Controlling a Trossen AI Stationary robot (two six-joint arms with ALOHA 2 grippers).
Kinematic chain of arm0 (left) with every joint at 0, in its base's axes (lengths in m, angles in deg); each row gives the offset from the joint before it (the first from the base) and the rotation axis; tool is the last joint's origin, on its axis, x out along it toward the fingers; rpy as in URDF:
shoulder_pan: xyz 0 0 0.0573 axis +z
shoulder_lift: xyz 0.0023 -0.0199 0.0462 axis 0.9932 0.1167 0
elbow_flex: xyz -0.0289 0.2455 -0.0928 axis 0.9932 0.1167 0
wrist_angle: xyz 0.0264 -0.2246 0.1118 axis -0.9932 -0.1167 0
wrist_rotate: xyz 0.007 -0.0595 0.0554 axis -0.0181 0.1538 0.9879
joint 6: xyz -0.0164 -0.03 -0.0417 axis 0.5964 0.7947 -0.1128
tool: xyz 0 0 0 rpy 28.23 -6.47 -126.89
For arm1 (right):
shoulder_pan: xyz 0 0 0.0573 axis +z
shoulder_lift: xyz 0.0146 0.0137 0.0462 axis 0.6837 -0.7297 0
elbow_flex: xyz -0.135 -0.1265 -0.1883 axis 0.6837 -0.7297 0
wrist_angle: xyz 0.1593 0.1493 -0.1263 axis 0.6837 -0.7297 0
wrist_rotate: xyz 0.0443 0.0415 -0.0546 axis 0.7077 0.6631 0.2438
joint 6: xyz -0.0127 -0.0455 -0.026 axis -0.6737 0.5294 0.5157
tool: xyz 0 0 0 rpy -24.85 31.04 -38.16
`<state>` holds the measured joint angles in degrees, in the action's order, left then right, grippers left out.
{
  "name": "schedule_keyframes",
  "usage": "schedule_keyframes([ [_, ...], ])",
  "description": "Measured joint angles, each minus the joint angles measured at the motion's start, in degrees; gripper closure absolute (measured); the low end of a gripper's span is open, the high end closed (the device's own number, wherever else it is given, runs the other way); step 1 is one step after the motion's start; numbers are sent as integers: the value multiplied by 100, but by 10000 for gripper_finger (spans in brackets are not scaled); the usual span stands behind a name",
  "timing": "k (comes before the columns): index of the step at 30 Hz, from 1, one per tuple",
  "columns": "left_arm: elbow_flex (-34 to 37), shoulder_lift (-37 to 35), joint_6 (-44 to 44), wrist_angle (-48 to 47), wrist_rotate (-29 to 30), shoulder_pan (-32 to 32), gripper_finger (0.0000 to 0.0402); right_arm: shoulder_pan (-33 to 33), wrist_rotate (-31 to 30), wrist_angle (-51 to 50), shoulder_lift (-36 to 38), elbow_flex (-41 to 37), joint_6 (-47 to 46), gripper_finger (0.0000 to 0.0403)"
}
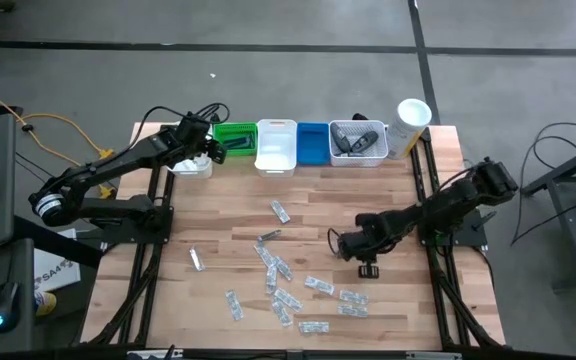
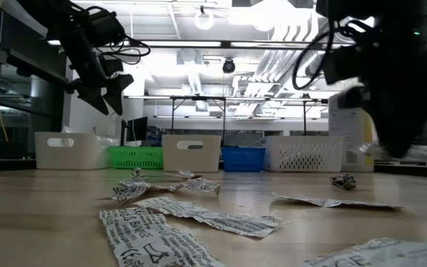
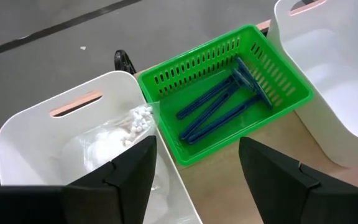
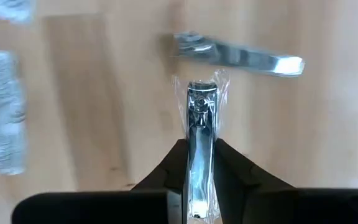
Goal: Pick & Place Travel size toiletries
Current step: Put the silver nail cutter into the blue bin
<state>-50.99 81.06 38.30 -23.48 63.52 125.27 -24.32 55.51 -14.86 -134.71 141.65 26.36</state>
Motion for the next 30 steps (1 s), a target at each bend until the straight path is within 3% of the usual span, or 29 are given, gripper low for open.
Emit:
schedule_keyframes([
  [7, 0, 2, 0, 91, 0, 0, 174, -562, -1052, -179, 466, 355, 226, 365],
  [14, 0, 2, 0, 105, 2, 0, 174, -1588, -1868, 900, 479, 582, 1066, 365],
  [22, 0, 2, -6, 128, 4, 0, 174, -3055, -1763, 2695, 481, 588, 1186, 365],
  [30, 0, 2, -96, 187, 7, -2, 174, -4197, -844, 4390, -16, 592, 1016, 365],
])
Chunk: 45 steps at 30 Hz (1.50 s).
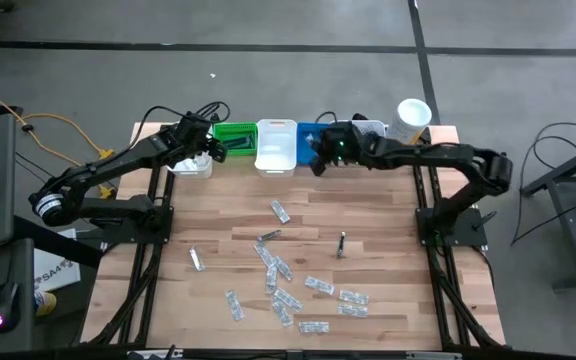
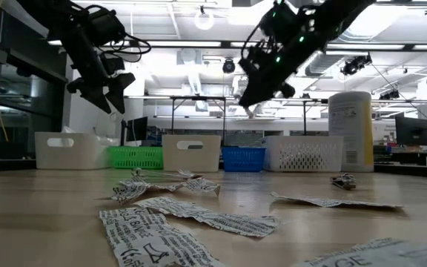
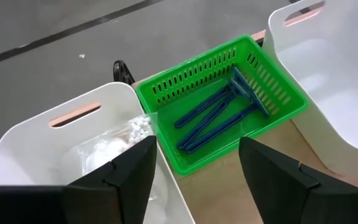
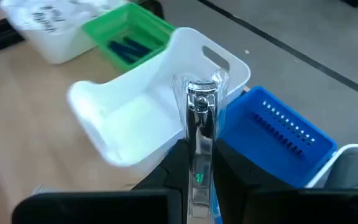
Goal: Pick & Place Travel size toiletries
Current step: Put the silver nail cutter into the blue bin
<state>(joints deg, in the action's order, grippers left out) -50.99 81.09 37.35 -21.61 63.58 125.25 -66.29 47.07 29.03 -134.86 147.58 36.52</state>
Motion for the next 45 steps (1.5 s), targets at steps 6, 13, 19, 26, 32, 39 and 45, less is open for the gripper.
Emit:
schedule_keyframes([
  [6, 0, 0, 2, -19, -40, 2, 174, -317, -344, 418, -640, -2, -32, 347],
  [13, 0, 0, 63, -21, -315, 0, 174, -468, -400, 510, -972, -2, -173, 332],
  [19, 0, 0, 65, -31, -323, 0, 174, -468, -415, 539, -968, -2, -176, 322],
  [26, 0, 0, 65, -111, -334, 0, 174, -424, -466, 483, -964, -2, -269, 244],
  [32, 0, 0, -285, -229, -931, 2, 174, -422, -507, -10, -536, -2, -149, 178],
  [39, 0, -30, -654, -612, -1508, 0, 175, -161, -420, -1042, 385, -2, -154, 169],
  [45, -4, -246, -800, -1111, -1518, -460, 175, 460, -426, -1567, 809, -7, -72, 171],
])
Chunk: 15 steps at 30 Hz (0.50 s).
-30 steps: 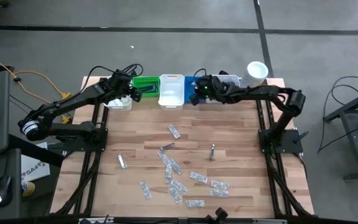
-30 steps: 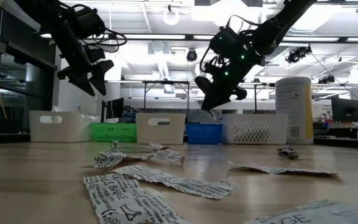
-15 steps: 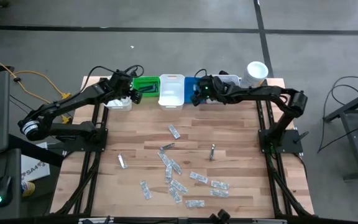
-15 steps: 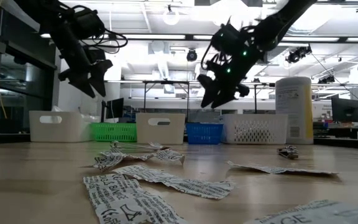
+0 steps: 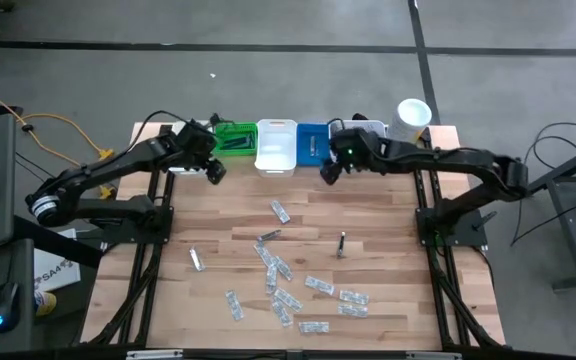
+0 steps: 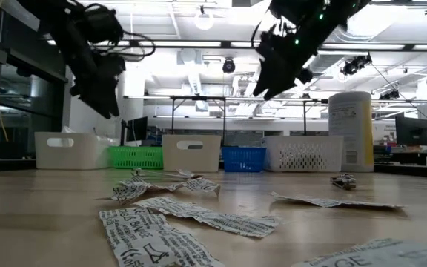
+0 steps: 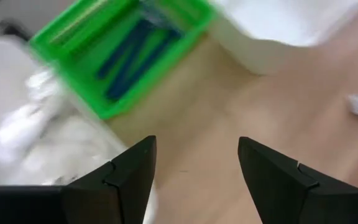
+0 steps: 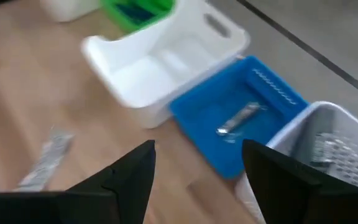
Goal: Pick & Place Travel size toiletries
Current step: Put the silver nail cutter into the blue bin
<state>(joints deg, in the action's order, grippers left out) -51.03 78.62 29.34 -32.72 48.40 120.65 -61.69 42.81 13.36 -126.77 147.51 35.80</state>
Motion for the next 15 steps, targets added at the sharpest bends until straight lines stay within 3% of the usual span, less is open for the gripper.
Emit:
schedule_keyframes([
  [9, -5, -330, -467, -934, -33, -1742, 174, 911, 4, -122, 37, -9, 106, 172],
  [15, 0, -263, -865, -1190, -278, -2620, 174, 1179, -44, -129, 37, -9, 302, 172],
])
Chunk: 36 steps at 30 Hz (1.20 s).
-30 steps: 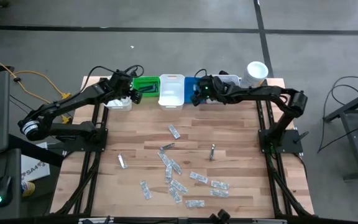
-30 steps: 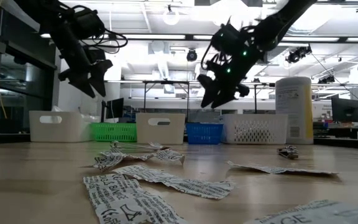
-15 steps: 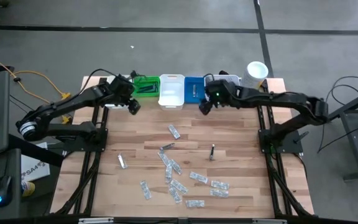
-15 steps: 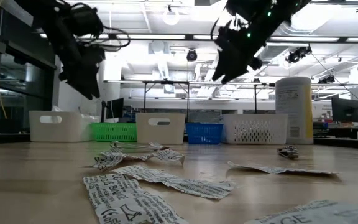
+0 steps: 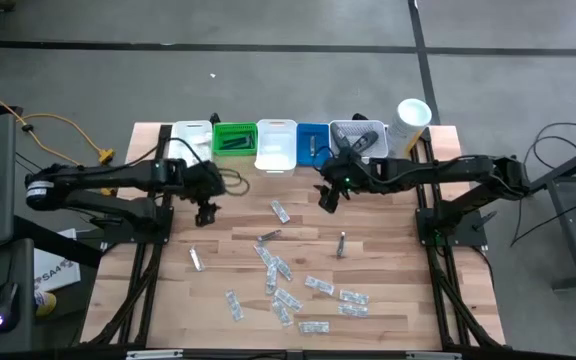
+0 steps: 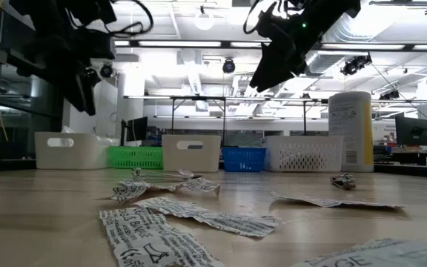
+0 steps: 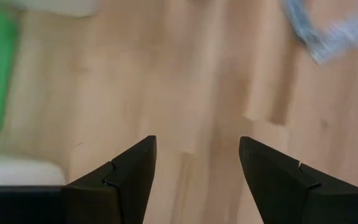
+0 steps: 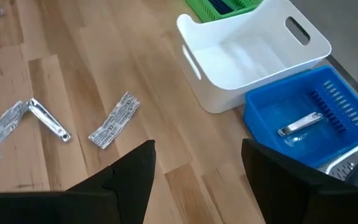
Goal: Pick & Place Travel size toiletries
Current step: Put the silver nail cutter into the blue bin
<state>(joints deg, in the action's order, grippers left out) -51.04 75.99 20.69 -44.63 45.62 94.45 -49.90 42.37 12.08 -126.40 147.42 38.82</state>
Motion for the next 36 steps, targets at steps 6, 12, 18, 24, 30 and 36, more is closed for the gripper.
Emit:
schedule_keyframes([
  [6, 0, 73, -615, 54, -241, -632, 174, 113, 0, -83, 0, 0, 217, 172],
  [12, 2, 212, -1264, -11, -334, -1211, 174, 214, 65, -341, -2, 0, 405, 172],
  [18, 7, 557, -1953, -245, -349, -1830, 174, 339, 66, -420, -2, 0, 430, 172],
  [24, 0, 1028, -2120, -570, -352, -2398, 174, 460, 68, -467, -2, 0, 399, 172],
  [30, 2, 1384, -2105, -1034, -385, -2788, 174, 610, 68, -448, -4, -2, 386, 172],
  [36, 4, 1701, -2130, -1018, -576, -2981, 174, 754, 66, -427, -4, -2, 338, 172],
])
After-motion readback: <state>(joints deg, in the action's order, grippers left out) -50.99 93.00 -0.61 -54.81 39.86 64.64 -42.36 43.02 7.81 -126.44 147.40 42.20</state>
